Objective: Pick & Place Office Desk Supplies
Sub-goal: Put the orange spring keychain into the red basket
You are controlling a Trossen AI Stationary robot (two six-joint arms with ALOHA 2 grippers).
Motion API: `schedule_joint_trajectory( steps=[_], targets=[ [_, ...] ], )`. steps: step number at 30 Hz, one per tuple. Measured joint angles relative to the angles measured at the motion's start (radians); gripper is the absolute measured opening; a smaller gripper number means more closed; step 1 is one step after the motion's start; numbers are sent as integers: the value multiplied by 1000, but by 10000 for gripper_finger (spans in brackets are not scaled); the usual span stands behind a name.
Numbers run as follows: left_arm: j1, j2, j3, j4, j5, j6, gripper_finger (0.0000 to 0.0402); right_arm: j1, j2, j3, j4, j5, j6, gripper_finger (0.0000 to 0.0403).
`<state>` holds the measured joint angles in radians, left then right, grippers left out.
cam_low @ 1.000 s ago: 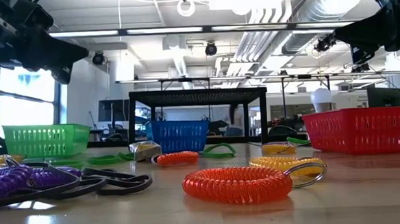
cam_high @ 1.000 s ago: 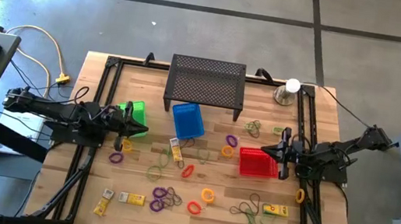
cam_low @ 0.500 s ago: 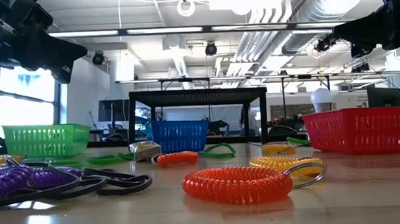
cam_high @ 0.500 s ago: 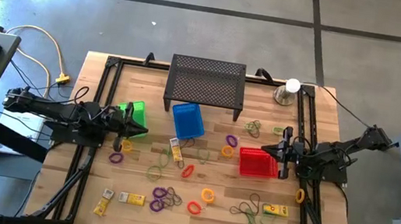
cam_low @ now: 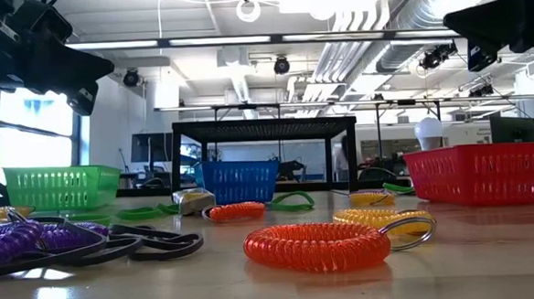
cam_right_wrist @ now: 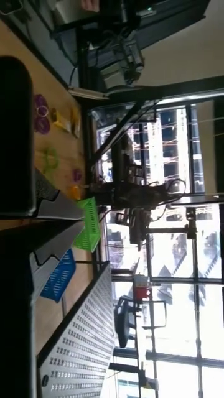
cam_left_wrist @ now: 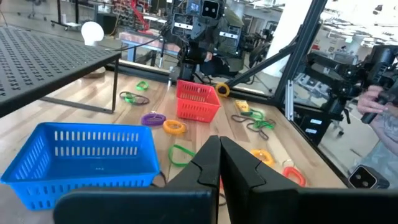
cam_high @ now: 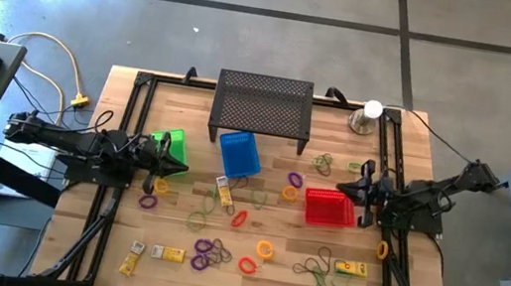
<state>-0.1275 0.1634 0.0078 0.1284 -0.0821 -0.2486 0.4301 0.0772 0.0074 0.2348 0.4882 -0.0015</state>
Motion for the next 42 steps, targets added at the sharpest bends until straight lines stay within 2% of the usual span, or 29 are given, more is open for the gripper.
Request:
schedule_joint_trajectory(
  steps=[4, 6, 10, 12, 16, 19, 23, 25, 28, 33, 36, 40, 42],
  targets=[
    [-1, 0, 0, 3, -25, 52, 0, 0, 0, 0, 42, -2, -22, 2],
    [-1, 0, 0, 7, -27, 80, 0, 0, 0, 0, 67, -41, -30, 2],
    [-1, 0, 0, 10, -25, 79, 0, 0, 5, 39, 107, -162, -187, 2],
    [-1, 0, 0, 10, -25, 50, 0, 5, 32, 84, 115, -163, -252, 2],
    [-1, 3, 0, 9, -24, 34, 0, 25, 139, 196, 37, -32, -299, 2],
    [-1, 4, 0, 8, -24, 34, 0, 49, 266, 317, -111, 105, -276, 2],
    [-1, 4, 0, 8, -26, 60, 0, 71, 455, 496, -399, 369, -108, 2],
    [-1, 4, 0, 8, -38, 61, 0, 67, 554, 574, -534, 429, 12, 2],
    [-1, 4, 0, 7, -68, 61, 0, 38, 703, 664, -660, 396, 155, 2],
    [-1, 4, 0, 7, -77, 61, 0, -50, 926, 769, -686, 257, 222, 14],
    [-1, 4, 0, 7, -77, 61, 0, -96, 1044, 826, -687, 163, 256, 44],
    [-1, 4, 0, 7, -77, 60, 0, -136, 1182, 891, -689, 56, 242, 104],
    [-1, 4, 0, 7, -77, 57, 0, -151, 1246, 913, -694, -50, 221, 133]
  ],
)
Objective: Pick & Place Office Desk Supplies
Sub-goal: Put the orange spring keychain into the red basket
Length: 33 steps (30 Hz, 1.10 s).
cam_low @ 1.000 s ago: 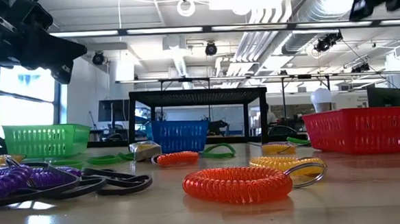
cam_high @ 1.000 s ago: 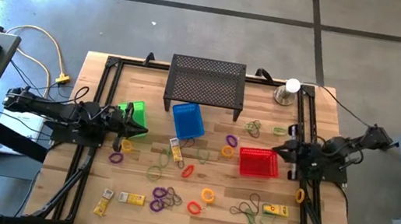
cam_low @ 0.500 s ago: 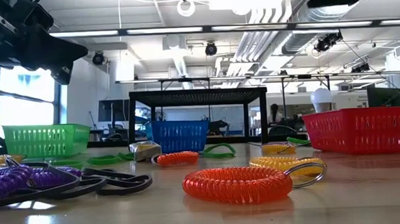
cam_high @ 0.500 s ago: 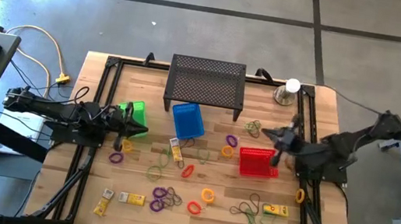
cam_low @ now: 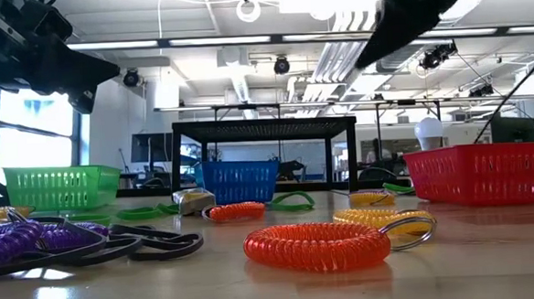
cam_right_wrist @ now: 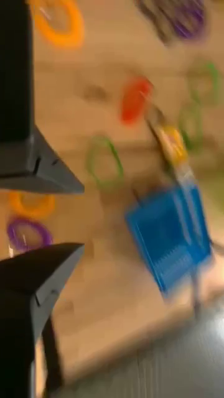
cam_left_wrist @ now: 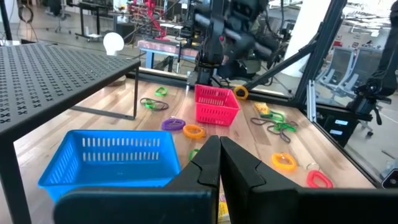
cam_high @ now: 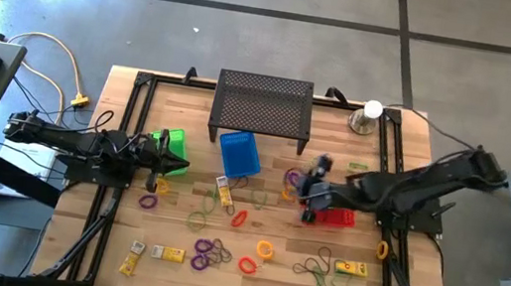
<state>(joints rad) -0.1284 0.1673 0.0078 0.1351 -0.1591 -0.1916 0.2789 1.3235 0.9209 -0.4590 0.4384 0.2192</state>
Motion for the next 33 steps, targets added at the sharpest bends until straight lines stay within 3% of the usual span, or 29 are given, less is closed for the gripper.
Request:
schedule_joint_trajectory(
  steps=[3, 5, 12, 16, 26, 33],
  targets=[
    [0, 0, 0, 0, 0, 2, 0, -25, 90, 17, -11, -186, -6, 161],
    [0, 0, 0, 0, 0, 1, 0, -46, 143, 19, -9, -243, 14, 168],
    [0, 0, 0, 0, 1, 1, 0, -93, 283, 19, 17, -209, -28, 161],
    [0, 0, 0, 0, 1, 1, 0, -106, 343, 19, 18, -239, -9, 158],
    [0, 0, 0, 0, 1, 1, 0, -132, 404, 19, 53, -161, -27, 158],
    [0, 0, 0, 0, 1, 1, 0, -173, 404, 19, 51, -306, 10, 158]
  ],
)
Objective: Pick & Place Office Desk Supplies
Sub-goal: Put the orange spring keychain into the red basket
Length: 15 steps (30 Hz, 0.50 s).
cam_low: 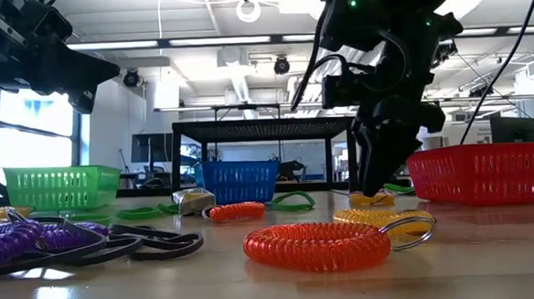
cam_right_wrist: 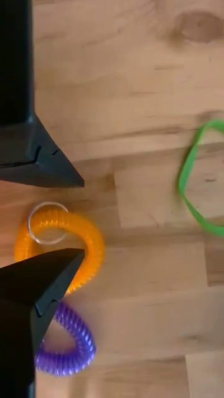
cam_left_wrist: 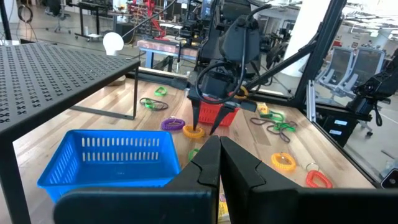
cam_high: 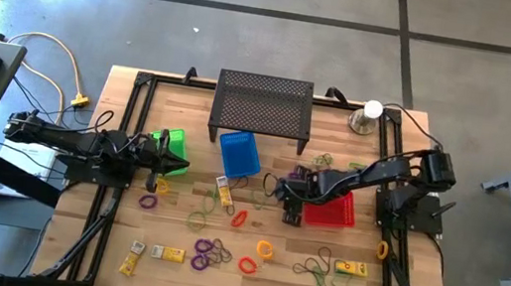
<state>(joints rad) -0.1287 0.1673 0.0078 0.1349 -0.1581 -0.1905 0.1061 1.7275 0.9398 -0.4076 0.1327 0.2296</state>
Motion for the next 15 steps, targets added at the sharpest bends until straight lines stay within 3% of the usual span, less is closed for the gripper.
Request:
schedule_joint_trajectory(
  steps=[15],
  targets=[
    [0, 15, 0, -2, 0, 0, 0, -17, 45, 2, 0, 35, 6, 158]
  ],
)
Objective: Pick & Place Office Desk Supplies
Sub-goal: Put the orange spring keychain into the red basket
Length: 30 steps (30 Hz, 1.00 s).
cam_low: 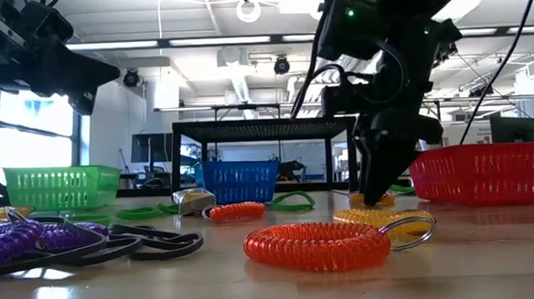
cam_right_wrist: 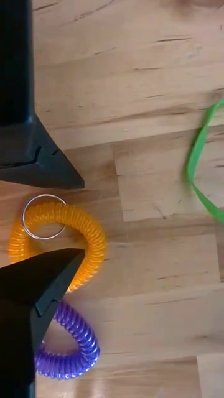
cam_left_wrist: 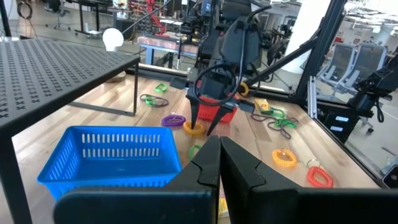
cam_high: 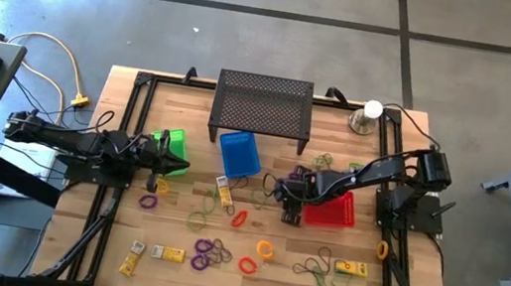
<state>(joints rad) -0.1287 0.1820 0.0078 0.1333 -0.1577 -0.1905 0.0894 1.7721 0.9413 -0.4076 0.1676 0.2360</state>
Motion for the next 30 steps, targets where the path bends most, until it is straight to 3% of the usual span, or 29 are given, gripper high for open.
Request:
schedule_joint_trajectory(
  steps=[8, 17, 21, 30],
  targets=[
    [0, 12, 0, 2, 0, 0, 0, -28, 28, 2, -5, -50, -4, 140],
    [0, 12, 0, 30, 0, 26, 0, -29, 43, 0, 15, -58, -84, 16],
    [0, 12, 0, 32, 0, 26, 0, -25, 34, 4, 38, -48, -108, 13],
    [0, 12, 0, 28, 1, 2, 0, 92, -99, 134, -97, 103, -132, 7]
  ],
)
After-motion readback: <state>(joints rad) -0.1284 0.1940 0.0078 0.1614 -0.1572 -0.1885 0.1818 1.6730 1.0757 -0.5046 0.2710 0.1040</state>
